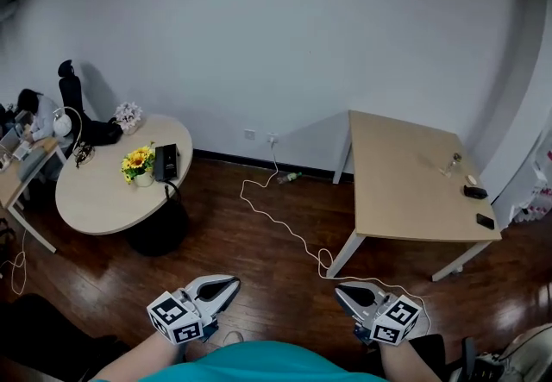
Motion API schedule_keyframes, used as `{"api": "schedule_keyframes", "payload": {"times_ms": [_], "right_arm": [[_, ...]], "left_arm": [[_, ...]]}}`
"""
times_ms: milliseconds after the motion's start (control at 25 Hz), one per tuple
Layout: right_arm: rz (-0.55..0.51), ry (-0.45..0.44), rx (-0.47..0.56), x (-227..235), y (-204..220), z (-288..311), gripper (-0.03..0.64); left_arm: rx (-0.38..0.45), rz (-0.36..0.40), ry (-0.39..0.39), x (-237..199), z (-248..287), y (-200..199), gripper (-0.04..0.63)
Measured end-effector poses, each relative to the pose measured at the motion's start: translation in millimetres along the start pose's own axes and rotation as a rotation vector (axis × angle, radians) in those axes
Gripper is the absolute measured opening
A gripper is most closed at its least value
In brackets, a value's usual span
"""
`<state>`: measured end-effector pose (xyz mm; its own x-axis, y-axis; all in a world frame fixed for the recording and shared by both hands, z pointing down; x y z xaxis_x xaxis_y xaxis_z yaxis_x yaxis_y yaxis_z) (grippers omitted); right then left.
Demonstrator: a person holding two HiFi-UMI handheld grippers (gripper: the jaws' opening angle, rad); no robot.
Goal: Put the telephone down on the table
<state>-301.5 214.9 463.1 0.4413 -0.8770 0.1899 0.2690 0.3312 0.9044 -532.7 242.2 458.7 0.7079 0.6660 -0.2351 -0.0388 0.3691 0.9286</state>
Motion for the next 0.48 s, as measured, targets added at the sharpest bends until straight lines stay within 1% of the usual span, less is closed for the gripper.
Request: {"api": "schedule_keyframes", "payload": {"times_ms": [80,200,360,480], "right_arm": [[0.031,-0.017,0.009,-2.5,10.1,-4.2,0.002],[0.065,-0.026,0.032,-12.1,14.4,-3.4,0.002],[0.02,-0.015,0.048,-33.3,2.3,11.5,0.0],[0.008,0.015,0.057,-47.8,-6.5,25.6,0.0]], "left_arm": [[-0.024,-0.002,0.001,14.7,0.9,7.4,0.005],[-0.037,0.036,0.0,26.5,-7.0,7.3,0.005],[-0.014,0.067,0.007,14.6,-26.0,2.3,0.005],[-0.011,0.05,0.022,-1.1,-40.0,5.6,0.005]]}}
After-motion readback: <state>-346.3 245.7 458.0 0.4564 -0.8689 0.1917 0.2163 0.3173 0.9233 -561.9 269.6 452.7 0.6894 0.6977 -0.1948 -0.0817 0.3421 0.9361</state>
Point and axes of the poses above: the fingertips, and each gripper's own axes: z forward along the fingers, x to its right, y out of its underside, the point moved 1 cm from there along -z, backward along the fingers, and after that the axes turned 15 degrees about -x, right-handed, at the moved point
